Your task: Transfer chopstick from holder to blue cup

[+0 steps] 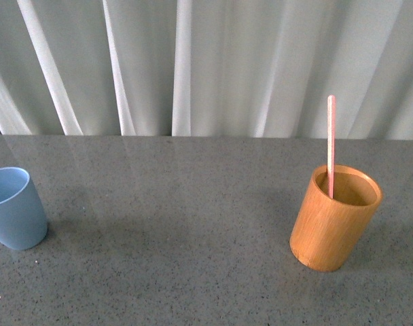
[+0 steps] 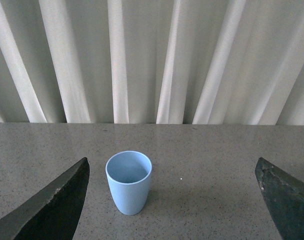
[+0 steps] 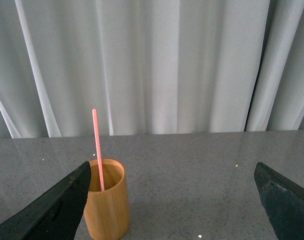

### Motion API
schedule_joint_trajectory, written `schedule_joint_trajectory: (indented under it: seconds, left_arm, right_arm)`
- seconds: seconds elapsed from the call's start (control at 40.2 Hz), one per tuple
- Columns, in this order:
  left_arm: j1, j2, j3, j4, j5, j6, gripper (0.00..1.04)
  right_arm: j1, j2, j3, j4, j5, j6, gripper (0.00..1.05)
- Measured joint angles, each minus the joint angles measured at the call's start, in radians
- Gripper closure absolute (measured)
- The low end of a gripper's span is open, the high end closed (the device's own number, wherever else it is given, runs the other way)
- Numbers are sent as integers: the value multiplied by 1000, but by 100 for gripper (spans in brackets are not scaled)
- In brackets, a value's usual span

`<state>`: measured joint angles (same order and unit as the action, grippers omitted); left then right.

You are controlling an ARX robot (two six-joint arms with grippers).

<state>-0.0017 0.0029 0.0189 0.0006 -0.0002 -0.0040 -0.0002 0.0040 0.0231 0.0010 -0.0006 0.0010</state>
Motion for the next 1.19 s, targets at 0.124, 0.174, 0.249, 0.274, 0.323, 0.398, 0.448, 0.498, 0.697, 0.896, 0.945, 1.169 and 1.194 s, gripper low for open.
schedule_joint_trajectory:
  seconds: [0.124, 0.174, 0.249, 0.274, 0.323, 0.398, 0.448, 0.498, 0.697, 0.896, 0.945, 1.169, 1.194]
  left_arm:
    - [0, 0, 0, 0, 0, 0, 7]
    - [0, 0, 0, 0, 0, 0, 7]
    - [0, 0, 0, 0, 0, 0, 7]
    - [0, 0, 0, 0, 0, 0, 7]
    - [0, 0, 0, 0, 0, 0, 7]
    - [0, 0, 0, 0, 0, 0, 7]
    - [0, 0, 0, 0, 0, 0, 7]
    - [0, 0, 0, 0, 0, 0, 7]
    - [-117, 179, 101, -249, -360, -213, 7]
    - [-40, 521, 226, -141, -370, -360, 7]
    - [-2, 629, 308, -103, -330, -338, 7]
    - [84, 1034, 589, -179, -311, -237, 7]
    - [90, 1067, 613, -195, -307, -232, 7]
  right_arm:
    - [0, 0, 0, 0, 0, 0, 10]
    - [0, 0, 0, 0, 0, 0, 10]
    - [0, 0, 0, 0, 0, 0, 10]
    - [0, 0, 0, 0, 0, 0, 10]
    - [0, 0, 0, 0, 0, 0, 10]
    - [0, 0, 0, 0, 0, 0, 10]
    - [0, 0, 0, 0, 0, 0, 10]
    - [0, 0, 0, 0, 0, 0, 10]
    - [0, 0, 0, 0, 2, 0, 10]
    - [0, 0, 0, 0, 0, 0, 10]
    - [0, 0, 0, 0, 0, 0, 10]
    - [0, 0, 0, 0, 0, 0, 10]
    - [0, 0, 0, 0, 0, 0, 10]
